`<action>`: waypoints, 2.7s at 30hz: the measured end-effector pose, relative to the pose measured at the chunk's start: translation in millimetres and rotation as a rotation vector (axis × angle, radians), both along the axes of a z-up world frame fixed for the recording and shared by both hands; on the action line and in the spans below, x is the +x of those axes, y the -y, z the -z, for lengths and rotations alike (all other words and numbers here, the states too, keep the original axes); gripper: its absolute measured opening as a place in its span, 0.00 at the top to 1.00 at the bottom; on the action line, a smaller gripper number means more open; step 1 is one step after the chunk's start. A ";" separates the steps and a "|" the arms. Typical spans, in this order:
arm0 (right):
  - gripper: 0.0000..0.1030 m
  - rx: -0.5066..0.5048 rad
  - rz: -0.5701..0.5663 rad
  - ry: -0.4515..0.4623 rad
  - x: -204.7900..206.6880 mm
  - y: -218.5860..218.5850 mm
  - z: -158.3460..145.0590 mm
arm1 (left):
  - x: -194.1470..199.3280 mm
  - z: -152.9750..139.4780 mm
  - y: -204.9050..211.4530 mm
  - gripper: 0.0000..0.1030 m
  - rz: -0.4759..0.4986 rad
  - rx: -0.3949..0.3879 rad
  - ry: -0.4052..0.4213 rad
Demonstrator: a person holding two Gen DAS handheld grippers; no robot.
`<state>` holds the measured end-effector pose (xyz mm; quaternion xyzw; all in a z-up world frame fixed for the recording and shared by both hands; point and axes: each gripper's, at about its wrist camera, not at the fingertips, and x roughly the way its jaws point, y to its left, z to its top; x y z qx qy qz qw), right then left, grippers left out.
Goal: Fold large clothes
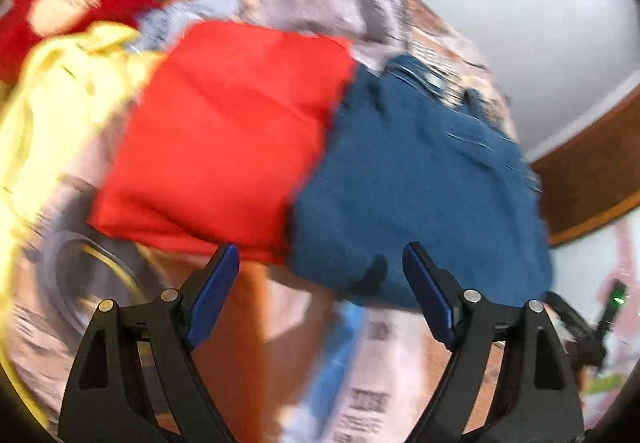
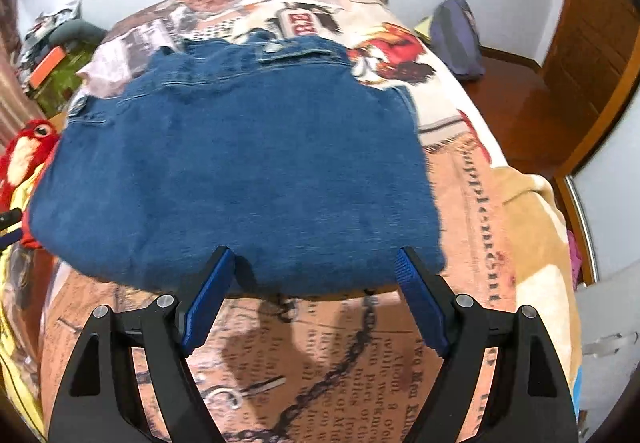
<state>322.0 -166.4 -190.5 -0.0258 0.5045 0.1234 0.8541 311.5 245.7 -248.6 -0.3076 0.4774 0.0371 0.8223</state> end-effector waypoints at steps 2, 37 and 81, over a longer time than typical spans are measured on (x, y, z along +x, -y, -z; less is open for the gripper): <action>0.23 0.003 -0.015 0.014 -2.9 -4.8 -3.5 | 0.0 5.8 11.2 0.19 0.050 -0.113 0.019; 0.23 0.079 -0.083 -0.002 -7.3 -63.0 -34.5 | 41.7 -44.6 82.4 0.76 -0.126 -0.011 0.261; 0.11 0.011 -0.258 -0.090 -3.3 -154.4 33.4 | -4.6 -101.0 59.8 0.77 -0.055 0.202 0.268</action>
